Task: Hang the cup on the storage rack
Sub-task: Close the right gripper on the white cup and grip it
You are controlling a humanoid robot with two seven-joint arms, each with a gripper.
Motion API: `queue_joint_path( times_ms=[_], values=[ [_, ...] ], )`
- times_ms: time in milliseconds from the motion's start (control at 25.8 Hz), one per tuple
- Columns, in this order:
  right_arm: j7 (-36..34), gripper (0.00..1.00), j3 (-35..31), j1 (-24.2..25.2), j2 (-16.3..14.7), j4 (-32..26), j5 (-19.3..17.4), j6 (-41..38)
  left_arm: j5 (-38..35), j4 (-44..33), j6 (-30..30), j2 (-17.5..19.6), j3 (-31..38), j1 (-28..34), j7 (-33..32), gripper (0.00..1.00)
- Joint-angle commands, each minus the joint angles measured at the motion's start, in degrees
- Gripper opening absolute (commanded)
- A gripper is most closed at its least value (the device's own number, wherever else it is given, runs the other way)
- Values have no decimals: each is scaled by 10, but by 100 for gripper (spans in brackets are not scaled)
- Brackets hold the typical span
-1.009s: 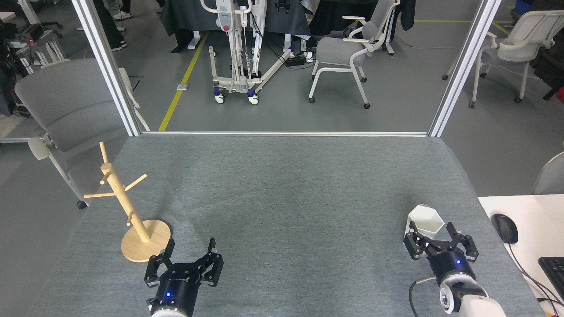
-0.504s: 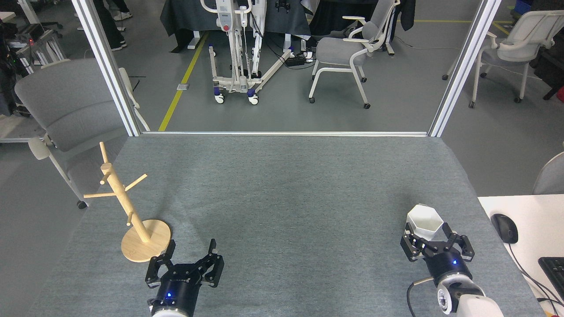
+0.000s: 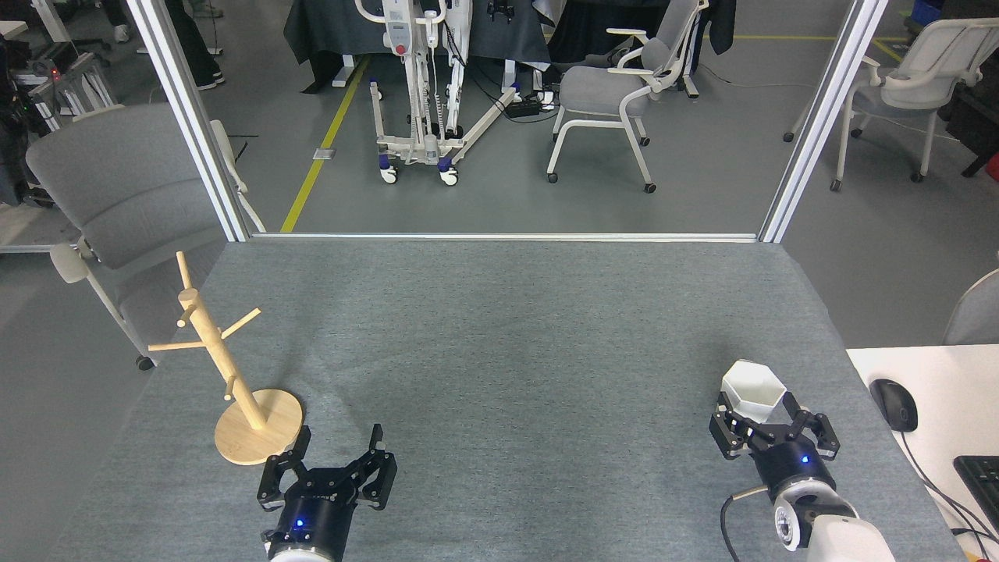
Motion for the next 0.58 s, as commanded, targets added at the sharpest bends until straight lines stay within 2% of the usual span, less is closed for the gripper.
queue_joint_path(
  times_ms=[0,349,543],
  values=[
    [-2,100,1,0,-1,1,0,0,0,0,0,0,0,0,0,99],
    [-6,100,19,0,-7,1,-7,6,0,0,0,0,0,0,0,99],
    [-6,100,21,-1,-20,14,-6,6,0,0,0,1,0,0,0,99]
  ],
)
